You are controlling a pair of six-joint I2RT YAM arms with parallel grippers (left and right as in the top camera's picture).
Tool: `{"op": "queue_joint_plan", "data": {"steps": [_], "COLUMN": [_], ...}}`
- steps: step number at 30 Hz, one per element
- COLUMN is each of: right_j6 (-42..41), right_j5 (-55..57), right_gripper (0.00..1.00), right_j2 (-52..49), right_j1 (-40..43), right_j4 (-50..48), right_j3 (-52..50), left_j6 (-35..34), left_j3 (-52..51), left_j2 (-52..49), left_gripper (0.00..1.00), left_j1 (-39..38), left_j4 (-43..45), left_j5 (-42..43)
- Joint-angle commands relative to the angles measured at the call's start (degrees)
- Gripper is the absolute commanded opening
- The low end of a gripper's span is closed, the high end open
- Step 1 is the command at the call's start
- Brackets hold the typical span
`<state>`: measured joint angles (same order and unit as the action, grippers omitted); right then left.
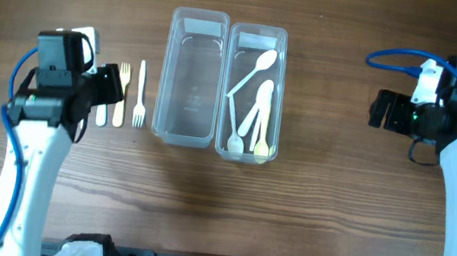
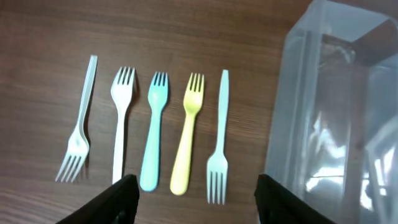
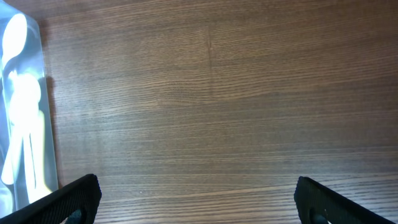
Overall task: Pack container
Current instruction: 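Reach left gripper to the yellow fork and grasp it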
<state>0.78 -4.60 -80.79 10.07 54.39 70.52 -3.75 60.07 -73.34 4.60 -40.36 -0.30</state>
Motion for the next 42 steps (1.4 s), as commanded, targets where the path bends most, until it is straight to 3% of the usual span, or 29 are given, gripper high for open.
{"op": "queue_joint_plan", "data": {"steps": [1,13,30,32,33,36,42], "right_j6": [0.61,0.61,0.59,0.59,0.61,0.59,0.61], "right_j5": [0.74,0.74,0.74,0.74,0.74,0.74,0.74], "right_gripper": [1.00,1.00,1.00,1.00,1.00,1.00,1.00], "right_j2": [-0.11,-0.11,-0.11,-0.11,-0.11,-0.11,-0.11], "right_j1": [-0.07,-0.07,-0.07,-0.07,-0.07,-0.07,-0.07], "right_j4": [-0.07,-0.07,-0.07,-0.07,-0.07,-0.07,-0.07], "right_j3": [-0.22,-0.22,-0.22,-0.22,-0.22,-0.22,-0.22], "left_j6": [6.84,11.04,12.57,12.57,12.57,12.57,12.46], "left_j3": [0.59,0.59,0.59,0.59,0.59,0.59,0.68], "left_j2": [-6.86,-25.75,-35.34,-35.60,-35.60,-35.60,-35.43], "left_gripper": [0.64,0.71,0.67,0.56,0.38,0.21,0.12], "left_j1": [0.13,0.17,0.46,0.74,0.85,1.31,1.31], "left_j4": [3.10,13.68,17.20,17.27,17.25,17.05,17.49], "left_j5": [-1.53,-0.63,-0.04,0.00,-0.02,-0.02,-1.81]}}
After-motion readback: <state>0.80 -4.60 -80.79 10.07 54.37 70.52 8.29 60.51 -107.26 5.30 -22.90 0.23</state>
